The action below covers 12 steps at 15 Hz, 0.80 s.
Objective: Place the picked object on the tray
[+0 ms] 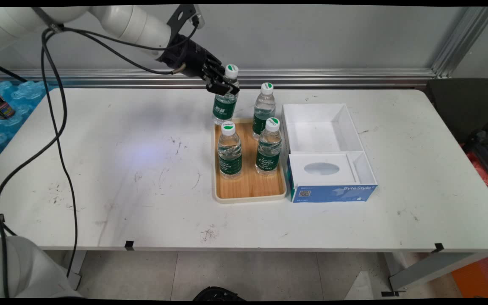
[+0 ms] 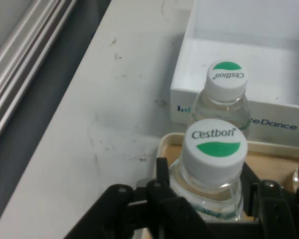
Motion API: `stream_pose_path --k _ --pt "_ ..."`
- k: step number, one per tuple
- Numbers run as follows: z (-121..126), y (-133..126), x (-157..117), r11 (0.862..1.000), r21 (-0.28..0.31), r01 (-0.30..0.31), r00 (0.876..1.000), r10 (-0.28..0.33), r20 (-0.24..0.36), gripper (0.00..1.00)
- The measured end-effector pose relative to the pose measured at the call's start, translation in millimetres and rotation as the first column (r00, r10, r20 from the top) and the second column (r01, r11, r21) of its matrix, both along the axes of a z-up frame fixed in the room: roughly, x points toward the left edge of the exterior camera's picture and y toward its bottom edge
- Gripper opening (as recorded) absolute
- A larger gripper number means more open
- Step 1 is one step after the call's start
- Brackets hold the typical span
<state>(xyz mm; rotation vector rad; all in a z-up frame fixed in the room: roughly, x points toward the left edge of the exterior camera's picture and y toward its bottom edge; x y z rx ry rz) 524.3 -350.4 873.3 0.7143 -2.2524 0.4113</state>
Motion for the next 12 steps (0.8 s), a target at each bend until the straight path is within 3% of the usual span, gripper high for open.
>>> stream_pose_path --k 12 --pt "-35.5 -4.1 -2.7 1.0 0.002 0.019 0.998 -0.019 -0.067 0.0"
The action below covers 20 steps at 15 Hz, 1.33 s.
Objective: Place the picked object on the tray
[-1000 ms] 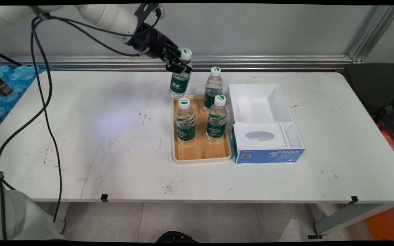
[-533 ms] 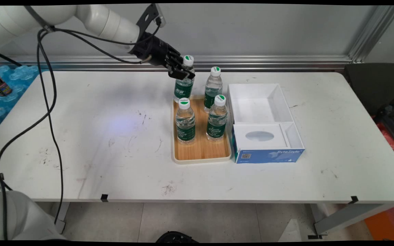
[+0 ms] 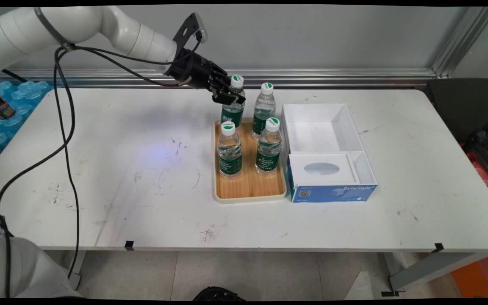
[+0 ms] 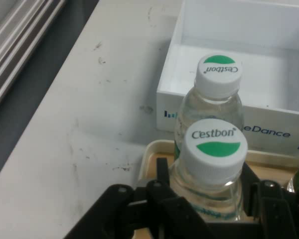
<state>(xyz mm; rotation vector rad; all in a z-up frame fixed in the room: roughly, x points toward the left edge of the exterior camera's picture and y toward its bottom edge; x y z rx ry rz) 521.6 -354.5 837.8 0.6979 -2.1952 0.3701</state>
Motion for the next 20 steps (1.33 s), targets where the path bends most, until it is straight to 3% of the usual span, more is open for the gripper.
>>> stream_pose_path --k 20 --pt "-25.1 -0.4 -0.9 1.0 0.008 0.019 0.999 -0.018 -0.028 0.0"
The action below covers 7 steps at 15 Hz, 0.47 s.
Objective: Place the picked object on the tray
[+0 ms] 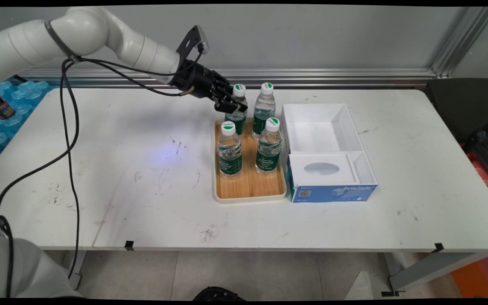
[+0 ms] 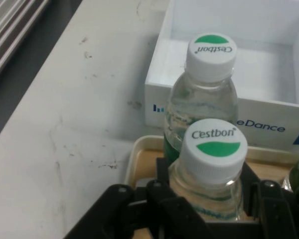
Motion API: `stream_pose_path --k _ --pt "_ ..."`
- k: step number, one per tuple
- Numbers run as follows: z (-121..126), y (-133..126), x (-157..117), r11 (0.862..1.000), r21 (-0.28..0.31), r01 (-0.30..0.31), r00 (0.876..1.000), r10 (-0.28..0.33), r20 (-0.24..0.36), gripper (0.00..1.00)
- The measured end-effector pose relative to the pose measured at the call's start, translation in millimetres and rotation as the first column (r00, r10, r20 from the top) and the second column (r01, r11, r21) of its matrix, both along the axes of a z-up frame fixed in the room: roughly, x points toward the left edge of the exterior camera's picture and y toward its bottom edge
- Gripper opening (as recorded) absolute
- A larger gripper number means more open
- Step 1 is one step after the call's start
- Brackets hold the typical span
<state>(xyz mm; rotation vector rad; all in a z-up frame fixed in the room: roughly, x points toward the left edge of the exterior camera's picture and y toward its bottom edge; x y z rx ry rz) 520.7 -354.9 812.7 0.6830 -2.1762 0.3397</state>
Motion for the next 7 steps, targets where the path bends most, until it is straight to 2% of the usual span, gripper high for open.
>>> stream_pose_path --k 1,2,7 --pt "-0.5 0.1 0.0 1.0 0.0 0.0 1.0 0.0 -0.001 0.0" --pt "-0.9 0.3 -0.1 1.0 0.001 0.0 1.0 0.0 -0.003 1.0" --pt "-2.4 1.1 0.0 1.0 0.006 -0.003 1.0 0.003 -0.008 1.0"
